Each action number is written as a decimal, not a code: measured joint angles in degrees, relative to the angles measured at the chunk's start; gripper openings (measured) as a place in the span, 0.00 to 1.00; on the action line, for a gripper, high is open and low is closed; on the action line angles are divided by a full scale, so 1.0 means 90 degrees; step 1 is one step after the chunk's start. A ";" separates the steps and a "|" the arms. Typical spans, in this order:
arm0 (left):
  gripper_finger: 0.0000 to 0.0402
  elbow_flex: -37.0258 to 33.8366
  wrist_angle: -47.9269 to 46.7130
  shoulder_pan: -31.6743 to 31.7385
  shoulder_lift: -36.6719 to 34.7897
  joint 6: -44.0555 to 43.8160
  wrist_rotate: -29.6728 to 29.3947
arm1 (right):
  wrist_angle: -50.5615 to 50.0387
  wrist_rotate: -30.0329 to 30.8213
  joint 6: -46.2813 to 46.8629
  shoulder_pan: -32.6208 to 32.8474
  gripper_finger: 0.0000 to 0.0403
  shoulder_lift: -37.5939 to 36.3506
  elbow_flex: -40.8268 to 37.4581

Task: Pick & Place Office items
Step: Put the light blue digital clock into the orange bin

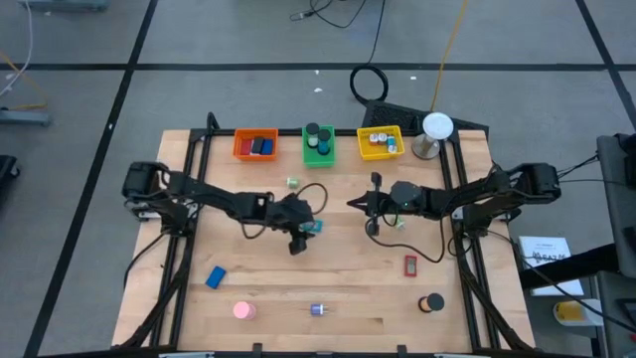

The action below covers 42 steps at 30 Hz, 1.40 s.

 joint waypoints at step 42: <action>0.33 0.1526 -0.2381 0.0537 0.1282 0.1097 0.0036 | 0.0004 0.0000 -0.0146 0.0005 0.00 -0.0002 0.0007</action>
